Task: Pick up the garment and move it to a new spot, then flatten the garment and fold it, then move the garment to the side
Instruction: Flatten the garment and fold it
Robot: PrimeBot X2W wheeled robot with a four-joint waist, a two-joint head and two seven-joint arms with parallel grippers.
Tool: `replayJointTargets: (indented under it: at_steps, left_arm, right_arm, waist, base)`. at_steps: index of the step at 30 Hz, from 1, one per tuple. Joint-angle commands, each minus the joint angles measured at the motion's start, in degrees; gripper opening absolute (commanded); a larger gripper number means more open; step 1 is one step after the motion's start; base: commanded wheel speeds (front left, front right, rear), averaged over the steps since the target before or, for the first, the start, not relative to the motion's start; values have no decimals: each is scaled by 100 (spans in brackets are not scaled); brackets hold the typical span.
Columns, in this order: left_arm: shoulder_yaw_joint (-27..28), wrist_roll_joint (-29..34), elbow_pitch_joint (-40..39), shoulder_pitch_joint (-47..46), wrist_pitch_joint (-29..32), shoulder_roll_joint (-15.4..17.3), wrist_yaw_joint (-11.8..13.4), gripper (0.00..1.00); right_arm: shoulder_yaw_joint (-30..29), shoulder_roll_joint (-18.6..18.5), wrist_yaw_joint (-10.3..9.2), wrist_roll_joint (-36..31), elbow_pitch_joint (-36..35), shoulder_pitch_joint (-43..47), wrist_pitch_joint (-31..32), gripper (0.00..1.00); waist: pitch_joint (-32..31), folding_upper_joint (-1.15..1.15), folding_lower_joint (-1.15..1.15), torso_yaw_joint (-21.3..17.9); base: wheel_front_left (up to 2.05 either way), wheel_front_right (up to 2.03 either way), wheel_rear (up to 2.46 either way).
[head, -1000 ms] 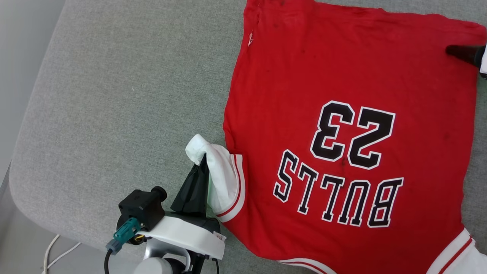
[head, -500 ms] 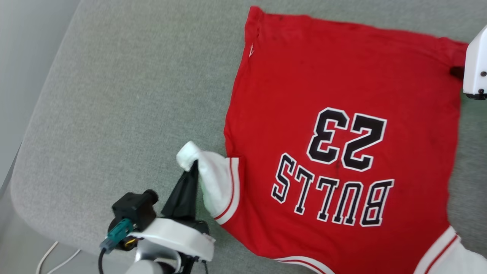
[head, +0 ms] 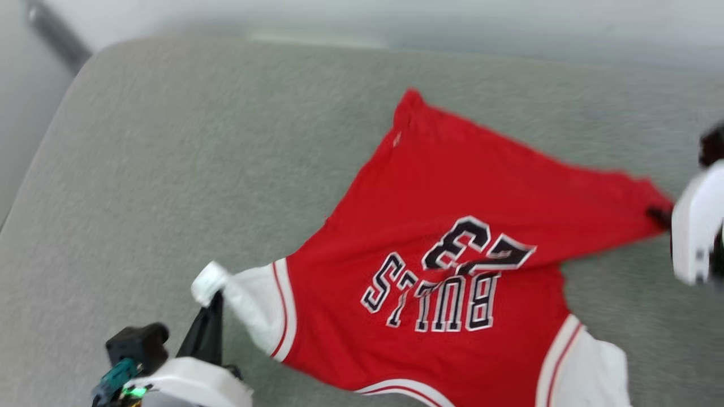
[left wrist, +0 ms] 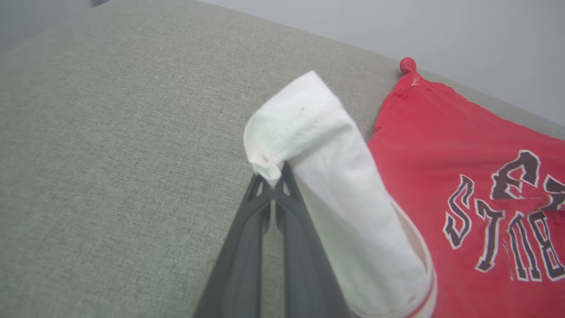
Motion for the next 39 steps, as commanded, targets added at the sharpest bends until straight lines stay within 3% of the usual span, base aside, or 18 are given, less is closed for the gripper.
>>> replayJointTargets:
  at_steps: [1,5,9,18,19,20,21,32,36,39]
  left_arm:
    - [74,-58,15,120,37,60,38,0]
    - [242,-190,82,385,134,205,102,0]
    - [360,-302,158,625,267,343,137,0]
    - [362,-395,186,834,430,423,170,0]
    - [355,-401,186,822,429,424,161,0]
    - [342,-401,187,807,443,433,149,0]
    - [329,-400,183,790,447,436,142,0]
    - [201,-311,127,562,461,414,113,0]
    - [117,-256,48,404,428,358,121,0]
    - [44,-201,-36,244,421,323,129,0]
  right_arm:
    - [-150,23,-3,29,-227,469,-68,0]
    - [-579,265,-2,-65,-907,1794,-134,0]
    - [-1047,741,-2,-249,-1433,3094,-200,0]
    - [-1982,2551,-2,-483,-1880,5296,-431,0]
    - [-2020,2656,-2,-460,-1881,5362,-521,16]
    - [-2036,2753,-2,-359,-1860,5411,-610,70]
    - [-2042,2820,-2,-283,-1845,5430,-758,100]
    - [-2396,2913,-2,-454,-1449,4401,-3948,100]
    - [-2190,2603,-2,-440,-1034,3687,-4318,100]
    - [-1792,2249,-2,-316,-663,3022,-4112,100]
  waist:
    - [-457,0,0,-472]
    - [-734,0,0,-803]
    - [-965,0,0,-1062]
    - [-1169,0,0,-1264]
    - [-1159,0,0,-1280]
    - [-1146,0,0,-1295]
    - [-1136,0,0,-1308]
    - [-1005,0,0,-1284]
    - [-876,0,0,-1191]
    - [-698,0,0,-1096]
  base:
    - [0,0,0]
    - [0,0,0]
    - [0,0,0]
    - [0,0,0]
    - [0,0,0]
    - [0,0,0]
    - [0,0,0]
    - [0,0,0]
    - [0,0,0]
    - [0,0,0]
